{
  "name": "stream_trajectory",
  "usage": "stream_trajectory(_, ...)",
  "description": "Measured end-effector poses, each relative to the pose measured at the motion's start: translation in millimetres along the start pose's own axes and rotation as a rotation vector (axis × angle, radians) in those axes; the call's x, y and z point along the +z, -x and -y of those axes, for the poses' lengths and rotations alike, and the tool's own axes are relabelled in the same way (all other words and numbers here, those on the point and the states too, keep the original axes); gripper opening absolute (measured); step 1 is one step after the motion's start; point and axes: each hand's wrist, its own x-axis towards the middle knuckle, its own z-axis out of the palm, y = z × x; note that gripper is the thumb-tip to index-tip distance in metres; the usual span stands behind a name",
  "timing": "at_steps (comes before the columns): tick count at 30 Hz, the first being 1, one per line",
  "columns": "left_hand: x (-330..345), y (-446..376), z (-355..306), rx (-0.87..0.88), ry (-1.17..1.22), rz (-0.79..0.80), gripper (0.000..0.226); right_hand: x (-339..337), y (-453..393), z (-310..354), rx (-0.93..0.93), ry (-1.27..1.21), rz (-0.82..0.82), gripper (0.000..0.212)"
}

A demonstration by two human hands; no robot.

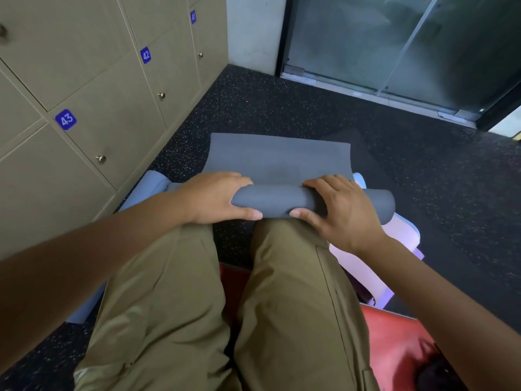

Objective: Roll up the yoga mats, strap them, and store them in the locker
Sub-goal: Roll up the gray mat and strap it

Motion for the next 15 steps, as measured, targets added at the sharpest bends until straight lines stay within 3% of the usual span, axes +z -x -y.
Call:
stream_trajectory(4, 13.6, 0.9, 4.8, 0.131, -0.161, -0.268, 0.082, -7.5, -13.6, -2.0, 0.048, -0.085, 0.087, 0.069)
stream_trajectory(8, 32.0, 0.7, 8.2, 0.172, -0.451, -0.480, 0.081, -13.1, -29.7, -3.3, 0.134, -0.203, 0.221, 0.067)
stream_trajectory(11, 40.5, -2.1, 1.7, 0.064, -0.544, -0.527, 0.090, -16.3, -43.0, -5.9, 0.182, -0.243, 0.311, 0.050)
stream_trajectory(15, 28.7, -16.2, 7.1, 0.112, -0.490, -0.472, 0.086, -13.2, -55.9, -9.4, 0.208, -0.212, 0.384, 0.057)
